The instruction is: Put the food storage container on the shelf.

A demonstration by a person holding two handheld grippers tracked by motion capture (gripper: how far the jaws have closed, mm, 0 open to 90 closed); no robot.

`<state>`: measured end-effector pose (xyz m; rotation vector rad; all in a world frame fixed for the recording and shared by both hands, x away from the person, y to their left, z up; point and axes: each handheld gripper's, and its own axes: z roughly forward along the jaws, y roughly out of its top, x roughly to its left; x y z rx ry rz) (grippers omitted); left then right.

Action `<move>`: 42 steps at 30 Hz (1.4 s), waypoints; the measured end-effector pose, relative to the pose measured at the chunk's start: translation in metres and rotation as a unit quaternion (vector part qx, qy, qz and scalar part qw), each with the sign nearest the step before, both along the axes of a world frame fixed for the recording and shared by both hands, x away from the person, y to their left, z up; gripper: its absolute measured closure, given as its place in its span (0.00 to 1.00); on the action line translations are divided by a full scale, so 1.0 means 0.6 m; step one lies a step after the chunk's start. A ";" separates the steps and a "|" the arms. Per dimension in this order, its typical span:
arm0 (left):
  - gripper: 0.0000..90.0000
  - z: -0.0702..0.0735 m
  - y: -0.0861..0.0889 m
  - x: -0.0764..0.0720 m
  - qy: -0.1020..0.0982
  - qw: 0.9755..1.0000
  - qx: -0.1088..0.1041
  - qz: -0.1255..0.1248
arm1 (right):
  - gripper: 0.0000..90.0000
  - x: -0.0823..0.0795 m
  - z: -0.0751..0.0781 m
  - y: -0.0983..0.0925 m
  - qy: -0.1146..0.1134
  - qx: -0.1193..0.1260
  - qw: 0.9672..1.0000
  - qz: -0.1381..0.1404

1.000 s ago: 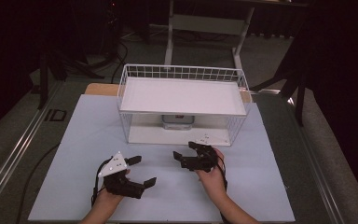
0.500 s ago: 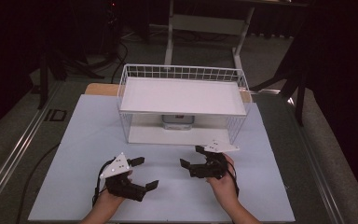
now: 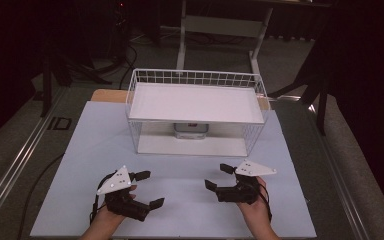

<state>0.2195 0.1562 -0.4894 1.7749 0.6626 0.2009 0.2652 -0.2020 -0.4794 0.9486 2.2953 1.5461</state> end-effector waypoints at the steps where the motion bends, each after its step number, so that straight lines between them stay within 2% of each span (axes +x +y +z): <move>1: 0.03 -0.001 0.003 -0.002 0.001 1.000 0.000 0.001 | 0.19 -0.003 -0.001 -0.003 -0.001 0.004 1.000 0.005; 3: 0.03 -0.001 0.008 -0.006 0.002 1.000 0.004 0.005 | 0.18 -0.008 -0.002 -0.008 0.000 -0.005 1.000 0.005; 6: 0.03 0.000 0.017 -0.012 0.003 1.000 0.006 0.010 | 0.19 -0.012 -0.002 -0.016 0.005 -0.005 1.000 0.010; 11: 0.03 -0.004 0.034 -0.019 0.004 1.000 0.005 0.022 | 0.19 -0.026 0.001 -0.033 -0.006 -0.014 1.000 0.012; 14: 0.03 -0.007 0.040 -0.021 0.007 1.000 0.008 0.028 | 0.19 -0.032 0.000 -0.045 -0.003 -0.014 1.000 0.013; 19: 0.03 -0.010 0.039 -0.023 0.006 1.000 0.005 0.026 | 0.18 -0.044 -0.003 -0.058 -0.006 -0.027 1.000 0.012; 22: 0.03 -0.014 0.036 -0.022 0.005 1.000 0.005 0.024 | 0.18 -0.050 -0.001 -0.071 -0.011 -0.016 1.000 0.006; 27: 0.03 -0.019 0.030 -0.021 0.006 1.000 0.005 0.018 | 0.17 -0.057 -0.004 -0.086 -0.016 -0.029 0.999 0.006; 31: 0.03 -0.023 0.029 -0.019 0.003 1.000 0.010 0.017 | 0.17 -0.055 -0.013 -0.095 -0.023 -0.036 0.999 -0.001; 33: 0.03 -0.026 0.029 -0.018 0.003 1.000 0.012 0.017 | 0.17 -0.053 -0.017 -0.099 -0.021 -0.029 0.999 0.002; 38: 0.03 -0.027 0.028 -0.014 -0.004 1.000 0.014 0.019 | 0.18 -0.047 -0.028 -0.103 -0.027 -0.051 0.998 0.002; 42: 0.03 -0.033 0.030 -0.011 0.003 1.000 0.013 0.018 | 0.18 -0.041 -0.034 -0.105 -0.018 -0.049 0.999 -0.001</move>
